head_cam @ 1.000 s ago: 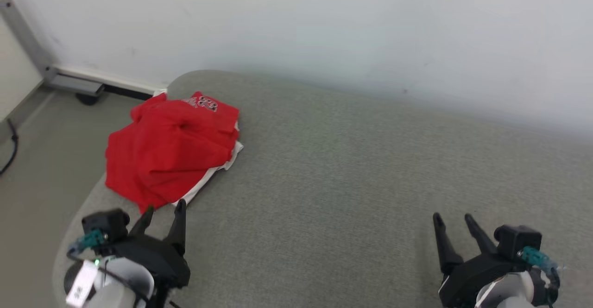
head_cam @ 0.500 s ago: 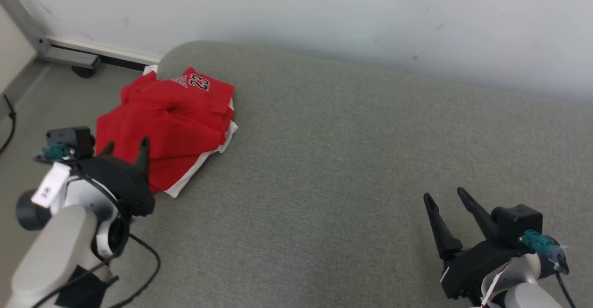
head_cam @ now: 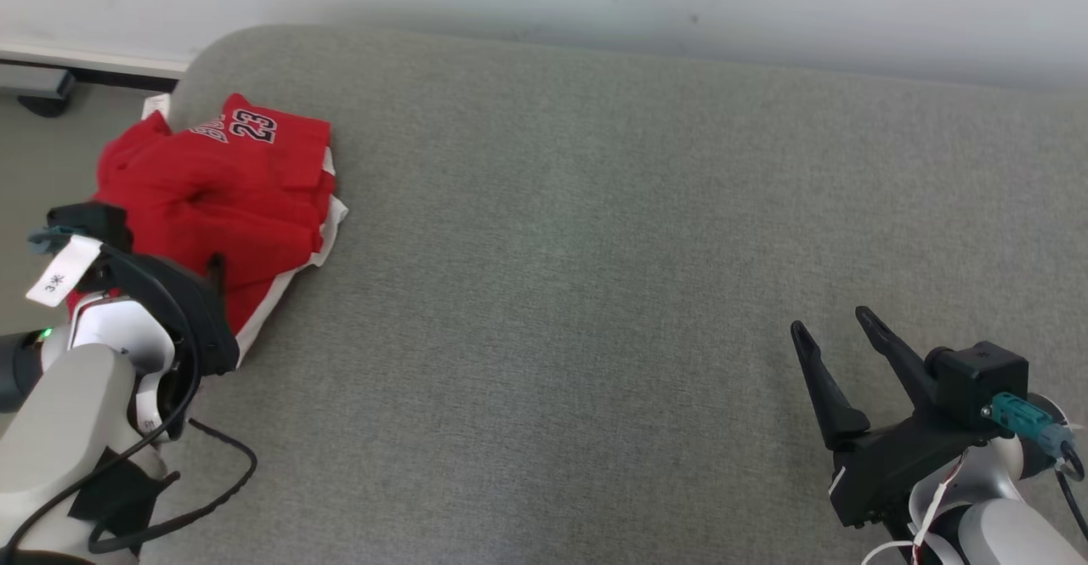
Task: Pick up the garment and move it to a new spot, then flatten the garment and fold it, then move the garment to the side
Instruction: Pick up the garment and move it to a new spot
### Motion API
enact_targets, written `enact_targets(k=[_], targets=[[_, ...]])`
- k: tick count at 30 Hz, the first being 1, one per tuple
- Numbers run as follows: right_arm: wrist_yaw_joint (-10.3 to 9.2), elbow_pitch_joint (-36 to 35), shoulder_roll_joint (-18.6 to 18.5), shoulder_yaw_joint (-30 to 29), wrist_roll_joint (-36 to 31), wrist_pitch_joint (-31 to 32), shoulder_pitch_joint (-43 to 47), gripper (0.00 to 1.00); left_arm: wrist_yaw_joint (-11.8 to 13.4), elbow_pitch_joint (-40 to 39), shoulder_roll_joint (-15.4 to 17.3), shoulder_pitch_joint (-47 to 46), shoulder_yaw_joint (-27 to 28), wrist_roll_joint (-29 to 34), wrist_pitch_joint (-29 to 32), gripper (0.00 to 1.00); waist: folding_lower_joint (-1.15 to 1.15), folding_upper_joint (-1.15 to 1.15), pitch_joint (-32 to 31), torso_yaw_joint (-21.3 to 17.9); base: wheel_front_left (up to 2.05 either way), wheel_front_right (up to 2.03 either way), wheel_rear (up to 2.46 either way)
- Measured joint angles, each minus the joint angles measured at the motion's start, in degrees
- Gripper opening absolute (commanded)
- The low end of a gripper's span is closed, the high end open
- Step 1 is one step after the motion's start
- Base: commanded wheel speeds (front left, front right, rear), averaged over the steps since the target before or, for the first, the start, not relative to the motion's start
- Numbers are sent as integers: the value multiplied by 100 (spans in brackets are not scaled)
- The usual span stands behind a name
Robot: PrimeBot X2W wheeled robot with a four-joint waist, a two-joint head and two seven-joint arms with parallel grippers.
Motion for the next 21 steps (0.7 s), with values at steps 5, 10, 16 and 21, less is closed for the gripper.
enact_targets(k=[5, 10, 16, 21], targets=[[-2, -175, -77, -123, -1, 126, 8, 100, 42, 287, 1, -214, -7, 208, 53, 78, 0, 0, 198, -103, 0, 0, 0], [-5, -282, -118, -241, -7, 258, 20, 100, 46, 517, -140, -419, 12, 254, 59, 0, 0, 0, 303, -123, 0, 0, 0], [-5, -318, -99, -285, -42, 346, 22, 100, 46, 733, -316, -537, 89, 301, 33, 0, -1, 0, 289, -44, 0, 0, 0], [-5, -303, -12, -280, -48, 409, 17, 100, 46, 939, -396, -577, 246, 303, -67, 0, -1, 0, 187, 11, 0, 0, 0]])
